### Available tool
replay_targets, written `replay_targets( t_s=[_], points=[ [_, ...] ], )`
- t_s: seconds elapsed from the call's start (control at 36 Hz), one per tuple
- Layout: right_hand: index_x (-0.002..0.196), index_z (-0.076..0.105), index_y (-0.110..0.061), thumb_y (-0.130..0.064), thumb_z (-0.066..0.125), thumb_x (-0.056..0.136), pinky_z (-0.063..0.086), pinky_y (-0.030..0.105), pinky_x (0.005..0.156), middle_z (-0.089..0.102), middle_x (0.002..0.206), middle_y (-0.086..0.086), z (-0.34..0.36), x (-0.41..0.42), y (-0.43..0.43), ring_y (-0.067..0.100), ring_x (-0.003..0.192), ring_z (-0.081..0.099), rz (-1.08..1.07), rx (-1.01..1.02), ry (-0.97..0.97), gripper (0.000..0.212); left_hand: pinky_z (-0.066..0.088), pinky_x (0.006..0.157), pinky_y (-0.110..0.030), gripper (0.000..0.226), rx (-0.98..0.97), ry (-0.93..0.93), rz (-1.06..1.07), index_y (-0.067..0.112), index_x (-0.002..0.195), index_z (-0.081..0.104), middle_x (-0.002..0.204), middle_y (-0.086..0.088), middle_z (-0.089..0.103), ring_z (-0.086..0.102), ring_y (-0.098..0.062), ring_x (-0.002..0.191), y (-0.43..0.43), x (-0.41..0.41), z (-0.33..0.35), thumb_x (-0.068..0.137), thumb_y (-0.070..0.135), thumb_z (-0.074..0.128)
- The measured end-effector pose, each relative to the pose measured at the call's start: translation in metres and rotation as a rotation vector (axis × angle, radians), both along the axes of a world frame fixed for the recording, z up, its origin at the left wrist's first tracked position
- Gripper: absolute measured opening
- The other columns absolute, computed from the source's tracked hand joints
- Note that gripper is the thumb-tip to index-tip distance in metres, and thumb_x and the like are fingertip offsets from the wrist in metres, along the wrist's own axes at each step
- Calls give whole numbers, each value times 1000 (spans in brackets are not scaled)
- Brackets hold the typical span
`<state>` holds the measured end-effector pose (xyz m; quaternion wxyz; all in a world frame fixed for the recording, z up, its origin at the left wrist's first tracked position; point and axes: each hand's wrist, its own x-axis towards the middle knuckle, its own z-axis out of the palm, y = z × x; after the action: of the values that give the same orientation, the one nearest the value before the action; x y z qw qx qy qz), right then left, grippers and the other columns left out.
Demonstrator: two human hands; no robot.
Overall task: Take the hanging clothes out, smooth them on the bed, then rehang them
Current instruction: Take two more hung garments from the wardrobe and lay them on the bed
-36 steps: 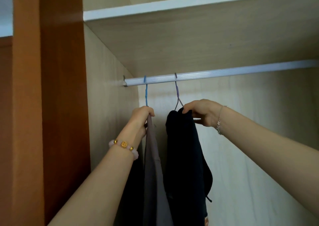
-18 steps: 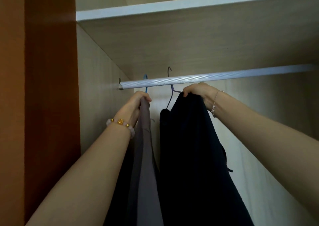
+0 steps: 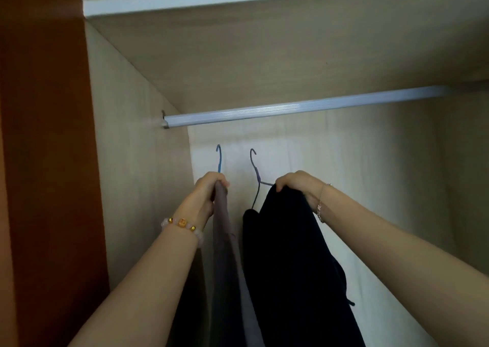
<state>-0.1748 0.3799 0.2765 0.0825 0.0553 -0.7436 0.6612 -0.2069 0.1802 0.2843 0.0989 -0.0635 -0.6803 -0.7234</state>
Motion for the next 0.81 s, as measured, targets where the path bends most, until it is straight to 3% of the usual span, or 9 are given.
replay_targets(
  t_s=[0.08,0.14,0.19,0.22,0.33,0.42,0.58,0.69,0.81],
  points=[
    [104,63,12,-9,64,57,47,33,67,62,93,23,-45,11,8,31,75,59,29,-17,-74,51,44,41,-12,13,62,-74,-78,3,53,61,40,-1,60,55,-19,56,-3,14,-46,66,1,58],
    [108,66,6,-12,65,59,48,33,72,64,97,21,-78,24,16,30,80,60,59,-61,-133,52,50,62,-12,39,88,-100,-96,-2,48,70,77,-19,73,60,-30,92,-1,27,-76,80,-10,48],
    [112,65,4,-9,59,75,48,30,66,63,87,15,-113,40,29,25,73,60,121,-154,-204,39,41,97,-23,28,99,-182,-76,-24,98,63,134,-32,48,43,-35,129,5,54,-109,87,-16,38],
    [111,66,2,-8,55,79,48,29,64,63,83,13,-132,48,36,23,69,60,166,-213,-240,35,34,105,-28,39,102,-187,-62,-20,120,52,142,-28,40,41,-33,131,8,66,-129,82,-13,46],
    [101,71,-11,-10,53,79,51,21,54,68,74,6,-201,89,53,15,61,65,227,-339,-312,29,46,85,-32,42,81,-209,-70,-11,124,52,122,-19,60,56,-36,112,10,113,-209,84,-15,41],
    [84,76,-27,-16,62,47,47,10,57,71,83,-3,-254,119,61,8,69,66,144,-114,-266,41,53,57,-18,39,-34,-193,-172,8,102,63,81,0,71,61,-18,78,8,151,-250,66,-2,54],
    [108,65,-9,-6,57,45,45,9,55,63,82,1,-328,191,64,2,60,62,190,-138,-316,63,51,61,-10,49,-22,-234,-266,8,89,68,78,9,75,68,-2,74,-9,193,-318,45,-2,48],
    [110,62,-6,12,54,70,43,11,46,65,64,-1,-343,213,63,6,49,58,226,-149,-388,45,52,60,-15,49,-20,-271,-264,6,93,67,83,0,74,68,-11,77,-12,223,-350,48,-2,49],
    [115,63,-8,-1,53,57,48,15,55,66,81,13,-353,222,58,24,72,58,249,-116,-430,59,52,69,-15,49,-37,-281,-250,6,95,68,92,-1,73,68,-11,85,-11,248,-369,50,-2,50]
  ],
)
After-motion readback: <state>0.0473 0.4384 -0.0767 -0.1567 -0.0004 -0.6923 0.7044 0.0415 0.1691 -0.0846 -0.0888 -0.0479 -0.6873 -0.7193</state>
